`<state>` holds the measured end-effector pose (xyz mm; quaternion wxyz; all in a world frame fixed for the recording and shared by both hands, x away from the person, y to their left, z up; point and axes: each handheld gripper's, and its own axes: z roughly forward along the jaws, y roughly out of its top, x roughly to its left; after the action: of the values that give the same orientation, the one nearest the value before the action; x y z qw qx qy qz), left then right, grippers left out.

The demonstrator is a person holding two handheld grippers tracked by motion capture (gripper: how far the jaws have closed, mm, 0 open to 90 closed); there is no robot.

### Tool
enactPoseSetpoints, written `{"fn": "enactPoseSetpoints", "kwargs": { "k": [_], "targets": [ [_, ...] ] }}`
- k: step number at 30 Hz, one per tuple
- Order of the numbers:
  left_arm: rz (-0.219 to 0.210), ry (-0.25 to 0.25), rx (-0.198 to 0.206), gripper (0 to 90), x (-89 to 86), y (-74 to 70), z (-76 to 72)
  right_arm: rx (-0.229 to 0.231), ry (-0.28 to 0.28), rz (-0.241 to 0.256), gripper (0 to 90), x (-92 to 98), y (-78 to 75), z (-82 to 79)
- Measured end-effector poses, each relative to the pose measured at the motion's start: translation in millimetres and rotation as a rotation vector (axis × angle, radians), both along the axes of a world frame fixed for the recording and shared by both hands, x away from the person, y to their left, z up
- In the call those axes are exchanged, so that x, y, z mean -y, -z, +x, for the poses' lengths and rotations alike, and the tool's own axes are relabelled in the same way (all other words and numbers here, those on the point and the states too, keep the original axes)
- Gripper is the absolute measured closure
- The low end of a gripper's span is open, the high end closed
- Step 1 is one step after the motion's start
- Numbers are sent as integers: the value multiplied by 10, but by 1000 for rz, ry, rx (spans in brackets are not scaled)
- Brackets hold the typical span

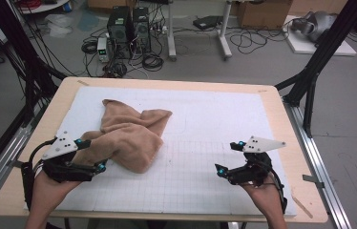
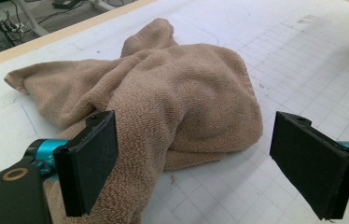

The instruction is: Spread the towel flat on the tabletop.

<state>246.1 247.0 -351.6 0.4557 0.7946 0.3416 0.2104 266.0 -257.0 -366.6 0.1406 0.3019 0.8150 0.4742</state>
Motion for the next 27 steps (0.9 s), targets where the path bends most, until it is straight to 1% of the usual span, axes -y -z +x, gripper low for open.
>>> {"fn": "enactPoseSetpoints", "kwargs": {
  "k": [1,5,7,13,15,21,27],
  "targets": [
    [5,4,0,157,-2,-3,5,0,0,0,63,0,0,0],
    [1,-2,1,157,8,-5,12,1,-4,1,63,4,9,20],
    [7,2,0,157,7,-7,16,2,-4,2,63,7,11,25],
    [7,10,0,157,24,-14,18,2,2,3,63,6,17,11],
    [7,9,1,157,29,-18,15,-5,-2,5,63,0,15,4],
    [10,14,3,158,31,-26,-5,7,-13,8,63,-47,-14,27],
    [8,12,10,158,7,-35,-20,16,-32,0,63,-138,-63,64]
  ]
}}
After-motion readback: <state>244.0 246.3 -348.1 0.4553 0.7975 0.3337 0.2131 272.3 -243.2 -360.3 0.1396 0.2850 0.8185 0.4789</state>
